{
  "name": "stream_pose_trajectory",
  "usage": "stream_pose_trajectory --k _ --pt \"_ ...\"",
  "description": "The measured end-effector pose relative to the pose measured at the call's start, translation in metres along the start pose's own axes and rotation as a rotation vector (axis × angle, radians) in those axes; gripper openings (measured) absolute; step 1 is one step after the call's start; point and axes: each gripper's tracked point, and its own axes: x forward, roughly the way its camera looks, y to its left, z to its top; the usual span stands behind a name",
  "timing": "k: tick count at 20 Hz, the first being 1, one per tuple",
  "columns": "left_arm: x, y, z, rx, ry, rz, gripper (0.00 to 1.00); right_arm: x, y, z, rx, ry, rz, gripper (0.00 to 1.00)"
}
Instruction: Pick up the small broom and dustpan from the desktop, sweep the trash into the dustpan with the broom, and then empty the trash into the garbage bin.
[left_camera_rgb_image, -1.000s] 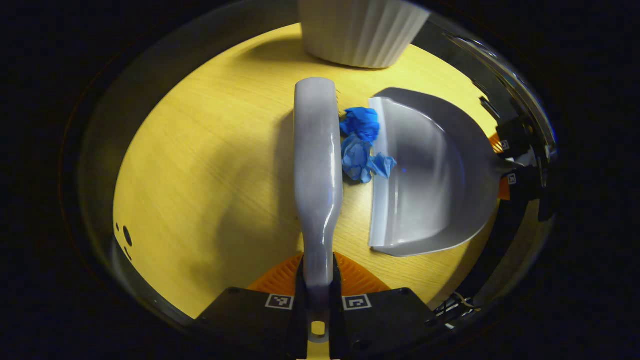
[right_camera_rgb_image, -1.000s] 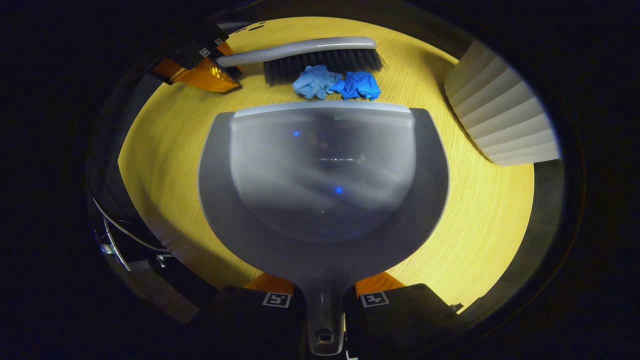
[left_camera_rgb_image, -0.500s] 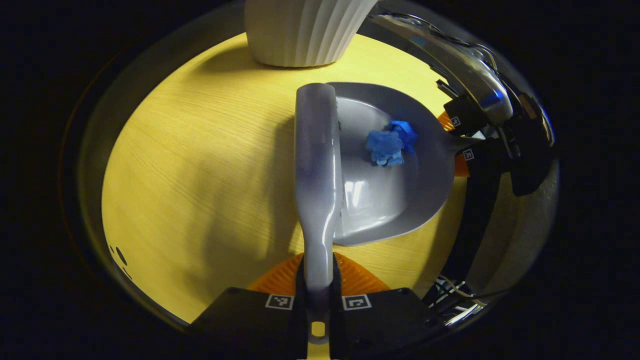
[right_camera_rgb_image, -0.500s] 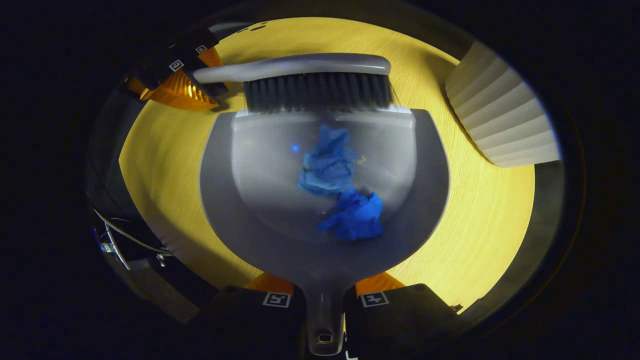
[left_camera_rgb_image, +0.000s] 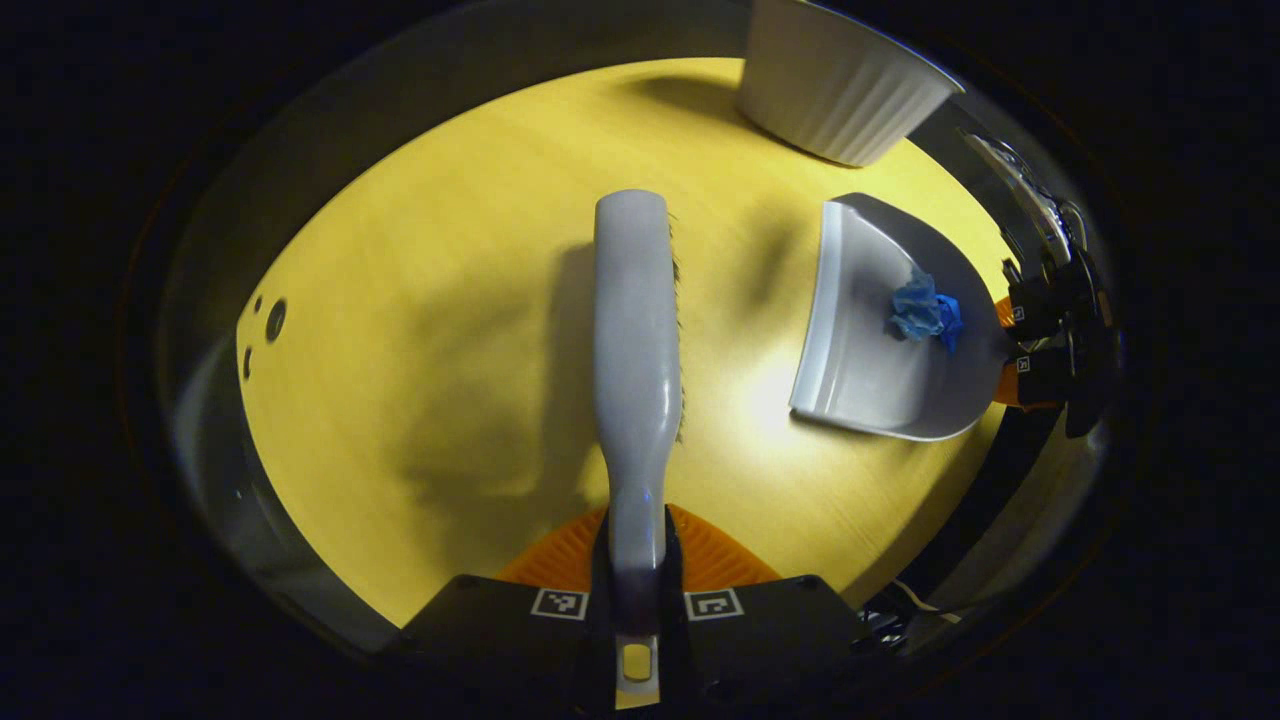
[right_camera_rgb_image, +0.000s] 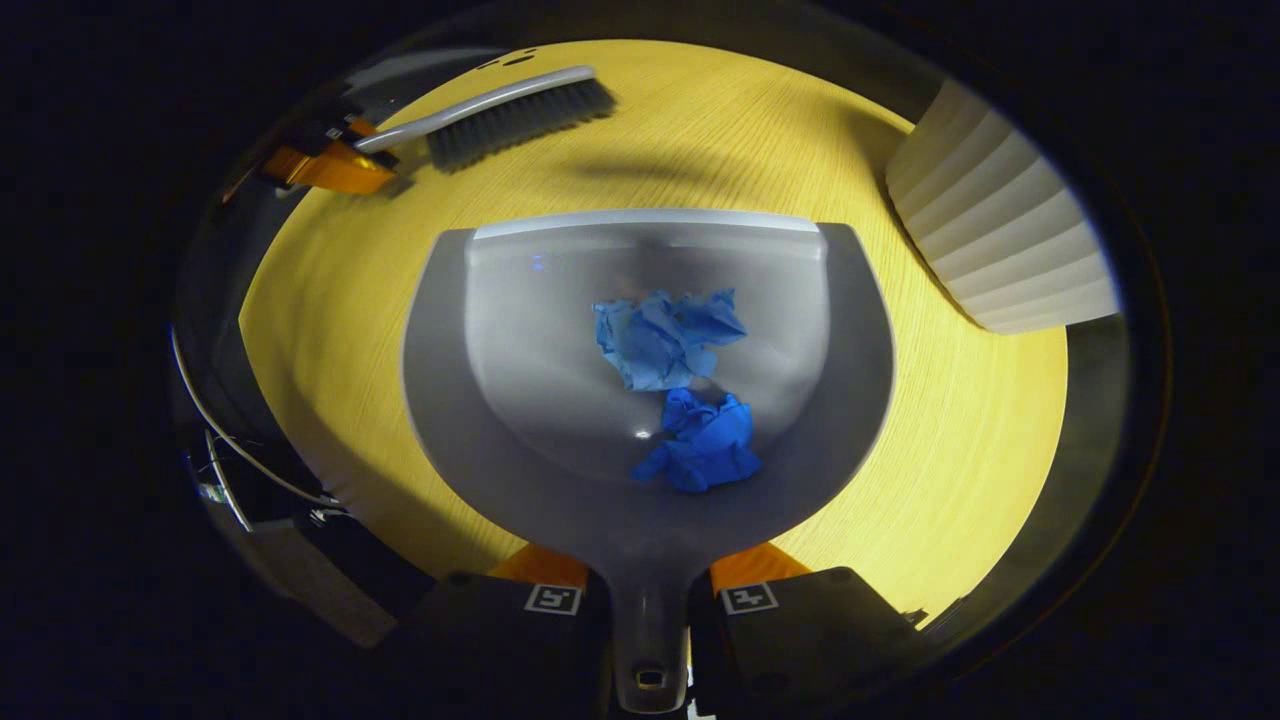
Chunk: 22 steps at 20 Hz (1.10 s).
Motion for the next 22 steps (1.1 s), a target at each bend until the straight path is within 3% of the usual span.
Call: stream_pose_trajectory --k 3,4,5,7,8,9,13,14,15,22 --pt "-0.001 0.015 -0.021 -0.132 -0.010 0.002 0.20 0.000 0.000 0.000 0.004 0.000 0.001 0.36" --pt "-0.001 0.017 -0.026 -0.155 -0.016 0.003 0.20 0.000 0.000 -0.001 0.008 0.000 0.001 0.43" --pt "0.000 0.020 -0.028 -0.169 -0.029 0.003 0.21 0.000 0.001 0.000 0.010 -0.005 0.003 0.36" --pt "-0.001 0.019 -0.029 -0.193 -0.048 -0.010 0.21 0.000 0.002 -0.001 0.019 -0.010 0.004 0.34" --pt "-0.002 0.017 -0.030 -0.204 -0.052 -0.010 0.20 -0.002 0.001 -0.002 0.014 -0.001 0.001 0.41" --pt "-0.002 0.019 -0.030 -0.208 -0.055 -0.008 0.20 -0.004 0.001 0.001 0.017 -0.010 -0.008 0.34" --pt "0.009 0.023 -0.030 -0.202 -0.070 -0.016 0.20 -0.009 -0.001 0.000 0.023 -0.046 0.000 0.32" --pt "0.005 0.020 -0.030 -0.202 -0.075 -0.020 0.21 -0.012 -0.003 -0.002 0.020 -0.055 -0.002 0.24" --pt "0.005 0.020 -0.029 -0.203 -0.082 -0.025 0.21 -0.019 -0.004 -0.002 0.019 -0.067 -0.005 0.32" --pt "0.010 0.020 -0.030 -0.179 -0.108 -0.049 0.20 -0.076 -0.018 -0.004 0.121 -0.102 -0.048 0.31"
